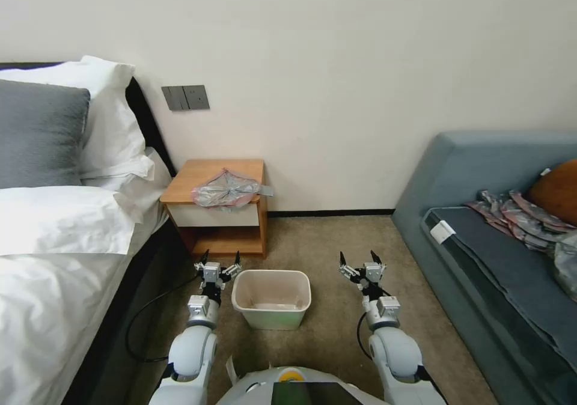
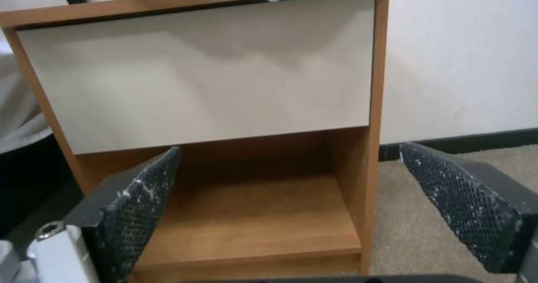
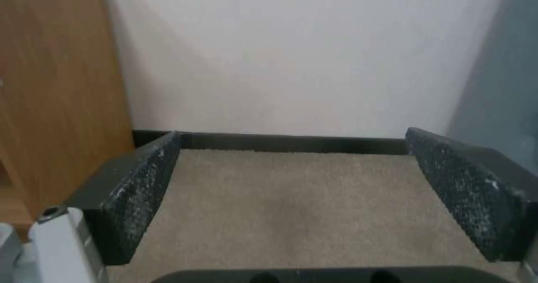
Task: Pick up the garbage bag from the table and place it over the trash can.
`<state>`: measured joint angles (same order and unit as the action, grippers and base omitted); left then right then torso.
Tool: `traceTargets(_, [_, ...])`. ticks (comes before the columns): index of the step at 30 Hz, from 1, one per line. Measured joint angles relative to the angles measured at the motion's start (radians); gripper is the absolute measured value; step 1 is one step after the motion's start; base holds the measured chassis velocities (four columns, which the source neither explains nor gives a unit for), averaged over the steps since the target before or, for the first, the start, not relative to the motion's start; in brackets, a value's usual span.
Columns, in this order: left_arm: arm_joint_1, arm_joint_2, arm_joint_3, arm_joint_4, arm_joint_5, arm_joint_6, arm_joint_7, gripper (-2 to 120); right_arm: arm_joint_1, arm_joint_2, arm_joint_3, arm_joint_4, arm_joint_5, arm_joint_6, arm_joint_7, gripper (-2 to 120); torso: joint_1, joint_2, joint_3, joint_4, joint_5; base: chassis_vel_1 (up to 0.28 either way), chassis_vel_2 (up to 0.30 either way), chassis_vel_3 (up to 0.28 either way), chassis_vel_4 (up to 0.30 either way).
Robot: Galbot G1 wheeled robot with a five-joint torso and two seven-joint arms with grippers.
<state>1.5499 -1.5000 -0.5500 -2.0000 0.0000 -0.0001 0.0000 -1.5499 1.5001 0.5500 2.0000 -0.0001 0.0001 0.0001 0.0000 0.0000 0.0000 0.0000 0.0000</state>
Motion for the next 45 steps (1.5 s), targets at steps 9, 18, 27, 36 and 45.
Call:
traceTargets(9, [0.000, 0.000, 0.000, 0.000, 0.000, 0.000, 0.000, 100, 0.000, 0.000, 0.000, 0.000, 0.000, 0.000, 0.000, 100, 0.000, 0.000, 0.000, 0.0000, 0.0000, 0.000, 0.000, 0.000, 0.000])
traceTargets(18, [0.000, 0.000, 0.000, 0.000, 0.000, 0.000, 0.000, 100, 0.000, 0.000, 0.000, 0.000, 0.000, 0.000, 0.000, 100, 0.000, 0.000, 0.000, 0.0000, 0.0000, 0.000, 0.000, 0.000, 0.000])
traceTargets(27, [0.000, 0.000, 0.000, 0.000, 0.000, 0.000, 0.000, 100, 0.000, 0.000, 0.000, 0.000, 0.000, 0.000, 0.000, 100, 0.000, 0.000, 0.000, 0.0000, 0.0000, 0.000, 0.000, 0.000, 0.000])
traceTargets(36, [0.000, 0.000, 0.000, 0.000, 0.000, 0.000, 0.000, 100, 0.000, 0.000, 0.000, 0.000, 0.000, 0.000, 0.000, 100, 0.000, 0.000, 0.000, 0.0000, 0.0000, 0.000, 0.000, 0.000, 0.000])
traceTargets(45, [0.000, 0.000, 0.000, 0.000, 0.000, 0.000, 0.000, 100, 0.000, 0.000, 0.000, 0.000, 0.000, 0.000, 0.000, 100, 0.000, 0.000, 0.000, 0.0000, 0.0000, 0.000, 0.000, 0.000, 0.000])
